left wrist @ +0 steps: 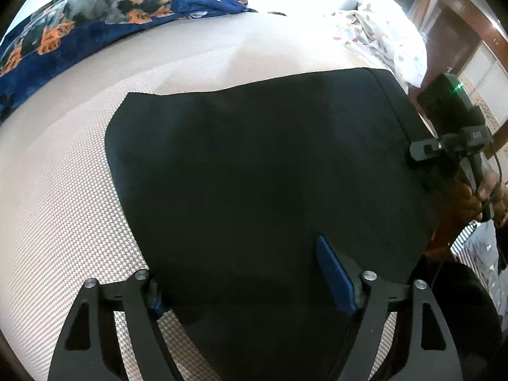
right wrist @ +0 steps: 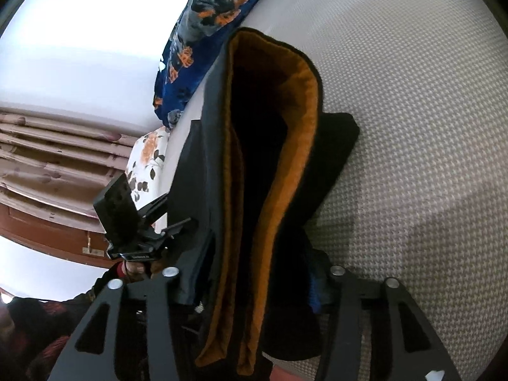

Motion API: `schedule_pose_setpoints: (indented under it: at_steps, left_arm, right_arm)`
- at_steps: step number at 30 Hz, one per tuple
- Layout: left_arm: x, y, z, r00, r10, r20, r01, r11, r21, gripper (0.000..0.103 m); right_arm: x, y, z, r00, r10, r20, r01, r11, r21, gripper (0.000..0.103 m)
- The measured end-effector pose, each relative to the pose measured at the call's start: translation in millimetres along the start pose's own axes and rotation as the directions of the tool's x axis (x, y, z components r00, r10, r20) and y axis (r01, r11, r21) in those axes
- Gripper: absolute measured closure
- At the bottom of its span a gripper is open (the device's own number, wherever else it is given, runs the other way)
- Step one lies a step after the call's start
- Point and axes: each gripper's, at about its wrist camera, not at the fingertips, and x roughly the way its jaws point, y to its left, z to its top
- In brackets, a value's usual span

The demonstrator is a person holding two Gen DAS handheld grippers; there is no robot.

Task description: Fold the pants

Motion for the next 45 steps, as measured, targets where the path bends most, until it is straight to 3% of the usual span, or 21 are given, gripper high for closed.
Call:
schedule_pose_setpoints:
  at_steps: [6, 8, 10, 13, 15, 19, 27, 28, 31, 32, 33, 34, 38, 40, 45]
  left_arm:
    - [3, -3, 1, 1.0, 0.0, 0.013, 0.0, 1.0, 0.019, 0.018]
    - [1, -1, 0, 1.0, 0.001, 0.031, -0.002, 1.0, 0.019, 0.029]
    - [-3, 6, -1, 0.999, -0.007, 0.051, 0.007, 1.0, -0.006, 0.049]
    - [-10, 34, -3, 0.992, -0.111, 0.066, 0.118, 0.985, -0.123, 0.061]
    - [-10, 50, -5, 0.984, -0.172, 0.053, 0.179, 0.967, -0.182, 0.061]
    - [-13, 80, -11, 0.955, -0.295, 0.035, 0.293, 0.916, -0.275, 0.06]
    - [-3, 93, -4, 0.88, -0.475, -0.009, 0.452, 0.841, -0.297, 0.06]
    - [2, 93, 2, 0.865, -0.502, -0.002, 0.477, 0.825, -0.304, 0.06]
    - [14, 95, 9, 0.842, -0.537, 0.043, 0.518, 0.785, -0.34, 0.06]
    - [16, 94, 12, 0.85, -0.522, 0.07, 0.511, 0.787, -0.346, 0.06]
    - [15, 90, 14, 0.867, -0.491, 0.077, 0.487, 0.806, -0.336, 0.067]
    - [13, 84, 15, 0.902, -0.427, 0.068, 0.425, 0.849, -0.315, 0.076]
    - [-3, 69, 5, 0.948, -0.305, 0.093, 0.319, 0.909, -0.269, 0.078]
    - [-16, 62, -4, 0.964, -0.24, 0.115, 0.261, 0.934, -0.245, 0.08]
    - [-42, 75, -21, 0.98, -0.143, 0.142, 0.174, 0.955, -0.242, 0.081]
  right_arm:
    - [5, 12, -1, 0.999, -0.028, 0.023, 0.029, 0.999, -0.043, 0.041]
    - [7, 15, -3, 0.998, -0.047, 0.033, 0.048, 0.997, -0.053, 0.043]
    - [8, 13, -6, 0.998, -0.046, 0.038, 0.048, 0.998, -0.04, 0.057]
    - [4, 4, -10, 0.998, 0.007, 0.06, -0.007, 1.0, 0.004, 0.06]
    - [4, 4, -13, 0.998, 0.015, 0.063, -0.016, 1.0, 0.007, 0.061]
    - [7, 6, -17, 0.999, 0.022, 0.043, -0.022, 1.0, 0.006, 0.061]
    - [10, 6, -12, 0.999, 0.038, 0.013, -0.038, 0.999, 0.015, 0.06]
    - [11, 8, -12, 0.999, 0.04, 0.016, -0.04, 0.999, 0.011, 0.057]
    - [17, 14, -14, 0.999, 0.013, 0.029, -0.012, 1.0, -0.01, 0.057]
    - [19, 17, -14, 0.999, -0.007, 0.037, 0.007, 1.0, -0.018, 0.057]
    - [21, 19, -14, 0.999, -0.025, 0.043, 0.026, 0.999, -0.022, 0.059]
    - [23, 19, -15, 0.998, -0.034, 0.048, 0.035, 0.999, -0.022, 0.062]
    - [22, 22, -20, 0.996, -0.04, 0.075, 0.04, 0.999, 0.004, 0.066]
    - [26, 28, -22, 0.997, -0.027, 0.074, 0.027, 1.0, 0.003, 0.068]
    - [54, 46, -14, 0.998, 0.021, 0.06, -0.021, 1.0, -0.004, 0.068]
